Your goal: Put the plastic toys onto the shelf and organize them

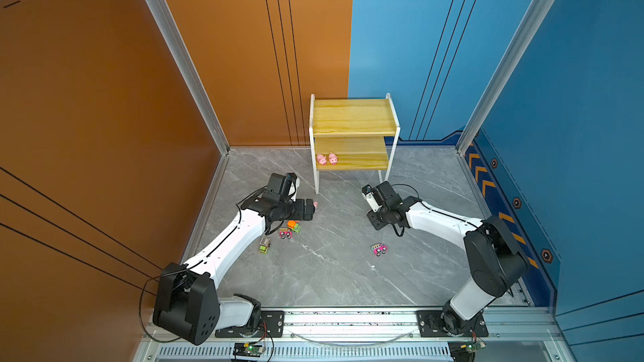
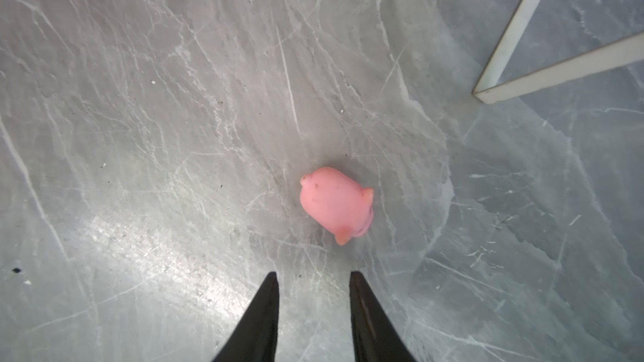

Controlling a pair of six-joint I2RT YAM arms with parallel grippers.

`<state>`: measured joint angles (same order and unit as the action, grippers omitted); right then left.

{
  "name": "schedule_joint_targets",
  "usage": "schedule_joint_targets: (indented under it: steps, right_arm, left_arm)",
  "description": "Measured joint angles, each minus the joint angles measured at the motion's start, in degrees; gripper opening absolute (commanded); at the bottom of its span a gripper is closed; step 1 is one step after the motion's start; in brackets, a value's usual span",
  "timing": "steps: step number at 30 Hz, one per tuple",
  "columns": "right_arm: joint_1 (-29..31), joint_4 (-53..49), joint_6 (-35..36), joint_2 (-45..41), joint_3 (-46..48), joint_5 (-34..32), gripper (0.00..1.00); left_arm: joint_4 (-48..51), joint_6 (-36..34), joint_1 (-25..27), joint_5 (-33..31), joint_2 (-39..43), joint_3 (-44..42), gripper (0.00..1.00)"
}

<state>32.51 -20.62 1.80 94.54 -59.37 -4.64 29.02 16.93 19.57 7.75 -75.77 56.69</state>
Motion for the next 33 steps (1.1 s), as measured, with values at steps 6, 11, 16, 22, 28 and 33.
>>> schedule_joint_targets:
  steps: [6, 11, 16, 22, 28, 33]
  right_arm:
    - [-3.5, 0.8, -4.5, -1.2, 1.7, -0.2, 0.36]
    - [-4.9, 2.0, -8.4, -0.7, 2.6, -1.7, 0.35]
    - [-5.7, 4.1, -12.4, 1.5, 2.6, -2.1, 0.33]
    - [-7.1, 6.9, -17.0, 2.8, 2.6, -3.1, 0.32]
    - [-7.6, 10.4, -20.9, 4.9, 2.7, -2.9, 0.31]
    - [-7.6, 11.3, -22.7, 7.5, 2.4, -2.3, 0.31]
  left_arm:
    - [0.0, 0.0, 0.1, 0.0, 0.0, 0.0, 0.99]
    - [0.0, 0.0, 0.3, 0.0, 0.0, 0.0, 0.99]
    - [0.0, 0.0, 0.3, 0.0, 0.0, 0.0, 0.99]
    - [0.0, 0.0, 0.3, 0.0, 0.0, 0.0, 0.99]
    - [0.0, 0.0, 0.3, 0.0, 0.0, 0.0, 0.99]
    - [0.0, 0.0, 0.3, 0.0, 0.0, 0.0, 0.99]
